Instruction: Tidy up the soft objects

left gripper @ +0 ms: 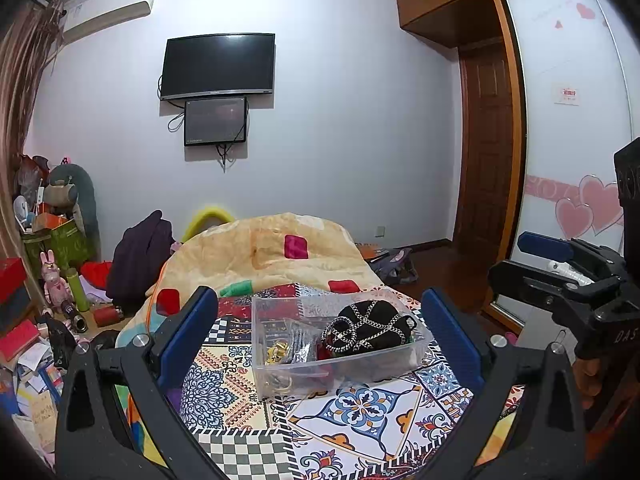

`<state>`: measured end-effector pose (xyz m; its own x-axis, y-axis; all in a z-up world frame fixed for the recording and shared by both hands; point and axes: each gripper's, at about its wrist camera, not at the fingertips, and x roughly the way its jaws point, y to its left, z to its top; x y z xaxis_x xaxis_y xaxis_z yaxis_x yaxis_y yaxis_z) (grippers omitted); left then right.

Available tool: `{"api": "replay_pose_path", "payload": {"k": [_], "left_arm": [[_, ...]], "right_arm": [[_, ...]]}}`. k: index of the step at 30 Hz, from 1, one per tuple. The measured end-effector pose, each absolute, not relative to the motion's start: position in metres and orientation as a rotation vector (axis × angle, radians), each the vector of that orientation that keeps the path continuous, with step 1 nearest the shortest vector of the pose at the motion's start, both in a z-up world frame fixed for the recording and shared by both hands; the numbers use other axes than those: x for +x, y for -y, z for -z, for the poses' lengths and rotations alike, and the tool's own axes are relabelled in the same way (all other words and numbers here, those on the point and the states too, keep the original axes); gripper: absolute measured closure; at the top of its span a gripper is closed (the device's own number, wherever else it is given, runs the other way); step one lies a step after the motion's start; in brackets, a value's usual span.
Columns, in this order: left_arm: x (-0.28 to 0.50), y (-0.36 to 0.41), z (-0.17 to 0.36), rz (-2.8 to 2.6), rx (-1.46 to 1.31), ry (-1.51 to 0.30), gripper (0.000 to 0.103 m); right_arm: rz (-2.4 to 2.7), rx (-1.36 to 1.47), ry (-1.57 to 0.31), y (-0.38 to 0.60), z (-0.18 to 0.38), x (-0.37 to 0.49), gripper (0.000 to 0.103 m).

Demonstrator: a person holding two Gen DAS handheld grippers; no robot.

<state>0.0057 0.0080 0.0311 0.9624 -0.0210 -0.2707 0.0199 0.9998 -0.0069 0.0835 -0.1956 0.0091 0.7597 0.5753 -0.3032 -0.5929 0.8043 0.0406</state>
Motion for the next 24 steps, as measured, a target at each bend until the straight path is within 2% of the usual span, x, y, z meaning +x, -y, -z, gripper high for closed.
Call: {"api": "replay_pose_path", "payload": {"k": [24], "left_arm": [[0.0078,-0.0047,-0.0274,0.060,-0.025,-0.309,0.000]], "right_arm": [[-0.622,-0.060,-0.351,0.1926,-0.0053,0.0899,0.000]]}}
